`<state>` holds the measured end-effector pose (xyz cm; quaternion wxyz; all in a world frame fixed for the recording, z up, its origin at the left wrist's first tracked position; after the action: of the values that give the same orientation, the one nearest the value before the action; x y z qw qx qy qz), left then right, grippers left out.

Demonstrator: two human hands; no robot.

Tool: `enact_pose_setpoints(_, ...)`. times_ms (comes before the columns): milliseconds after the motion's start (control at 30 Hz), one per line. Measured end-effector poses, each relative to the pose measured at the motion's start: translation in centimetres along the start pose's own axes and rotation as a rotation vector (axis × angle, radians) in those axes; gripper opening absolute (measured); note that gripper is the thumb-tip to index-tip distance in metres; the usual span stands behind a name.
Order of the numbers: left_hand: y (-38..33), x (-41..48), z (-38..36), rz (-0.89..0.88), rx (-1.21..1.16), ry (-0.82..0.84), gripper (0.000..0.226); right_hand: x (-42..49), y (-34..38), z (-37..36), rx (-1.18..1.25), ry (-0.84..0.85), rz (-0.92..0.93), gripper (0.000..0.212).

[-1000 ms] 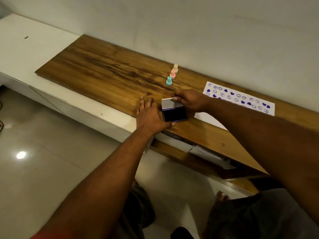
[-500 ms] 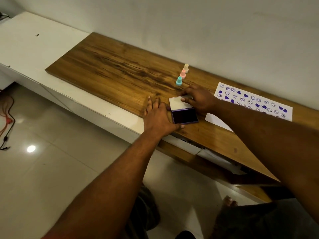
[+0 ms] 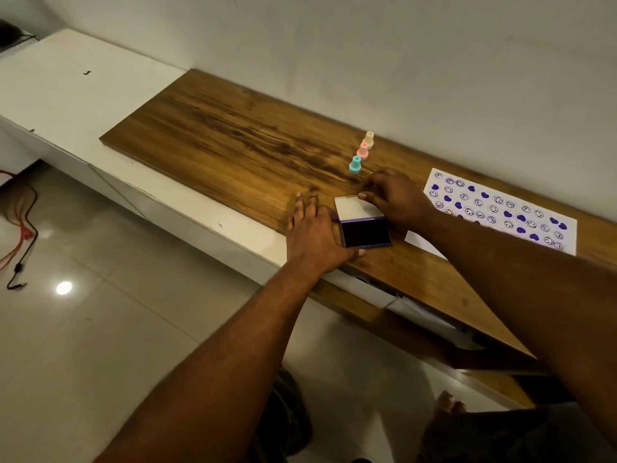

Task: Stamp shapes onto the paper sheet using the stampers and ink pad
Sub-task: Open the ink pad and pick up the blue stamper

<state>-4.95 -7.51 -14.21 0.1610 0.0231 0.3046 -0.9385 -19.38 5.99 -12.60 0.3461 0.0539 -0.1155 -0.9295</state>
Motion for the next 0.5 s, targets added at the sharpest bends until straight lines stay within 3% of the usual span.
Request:
enact_pose_setpoints(167,0.2,0.4,0.3,-0.010,-0.110,0.024,0.100,1.7,0.3,3.4,-0.049,-0.358,-0.156,0.038)
enact_pose_setpoints(333,1.1,1.2,2.1,0.031,-0.177,-0.041,0.092,4.8,2.0,2.9,-0.272,-0.204,-0.156,0.040)
enact_pose_setpoints(500,2.2,1.6,3.4,0.066,-0.206,-0.087,0.096,5.8,1.7,1.9,-0.237,-0.139,-0.176,0.035)
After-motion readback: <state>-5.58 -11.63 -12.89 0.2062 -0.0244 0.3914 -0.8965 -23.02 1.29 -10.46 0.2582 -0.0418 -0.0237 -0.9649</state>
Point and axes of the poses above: each hand's wrist, its own x-axis towards the middle knuckle, its own z-axis out of the back of the hand, y = z × x, the point moved 6 cm from there along x, towards the middle knuckle, and after that the axes turned 13 degrees about -x, right-handed, at the moved point
